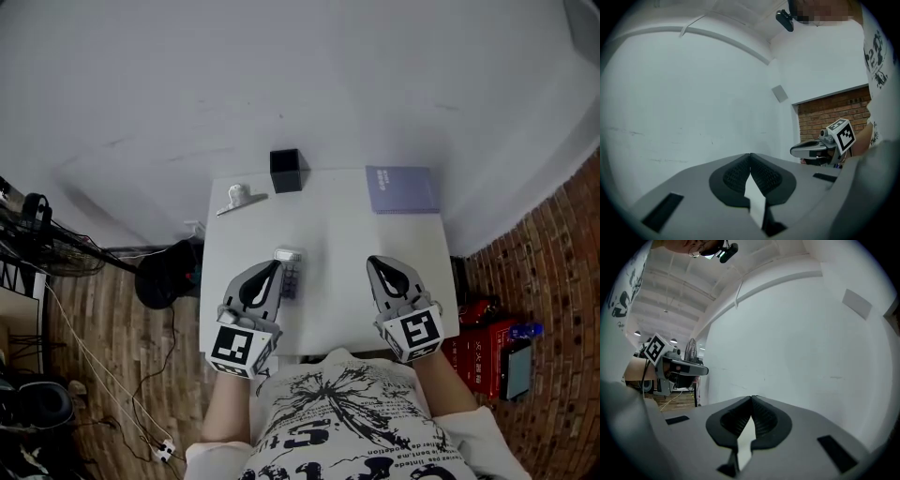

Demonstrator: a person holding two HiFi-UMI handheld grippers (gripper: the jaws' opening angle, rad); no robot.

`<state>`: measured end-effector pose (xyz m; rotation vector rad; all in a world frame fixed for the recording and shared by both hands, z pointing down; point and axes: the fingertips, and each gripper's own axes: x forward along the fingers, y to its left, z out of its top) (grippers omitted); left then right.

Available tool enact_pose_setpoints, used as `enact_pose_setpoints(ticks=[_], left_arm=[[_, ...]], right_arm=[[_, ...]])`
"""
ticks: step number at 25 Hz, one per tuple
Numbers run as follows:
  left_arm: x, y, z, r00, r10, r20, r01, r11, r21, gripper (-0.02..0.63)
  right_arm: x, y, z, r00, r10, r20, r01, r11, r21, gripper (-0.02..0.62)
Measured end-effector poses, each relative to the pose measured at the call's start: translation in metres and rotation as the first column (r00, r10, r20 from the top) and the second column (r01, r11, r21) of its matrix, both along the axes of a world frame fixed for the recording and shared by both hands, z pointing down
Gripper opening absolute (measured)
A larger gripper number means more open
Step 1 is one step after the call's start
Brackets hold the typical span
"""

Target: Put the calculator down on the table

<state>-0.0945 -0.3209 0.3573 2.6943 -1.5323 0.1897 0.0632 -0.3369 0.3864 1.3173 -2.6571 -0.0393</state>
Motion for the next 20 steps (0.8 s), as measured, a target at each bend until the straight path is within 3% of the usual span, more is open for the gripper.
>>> enact_pose_setpoints(ticks=[20], left_arm=[[0.015, -0.012, -0.004, 0.999, 0.049, -0.002, -0.049, 0.999, 0.0, 0.014]], right_arm=[[0.008, -0.011, 0.004, 1.0, -0.019, 0.009, 0.019, 1.0, -0.013, 0.012]])
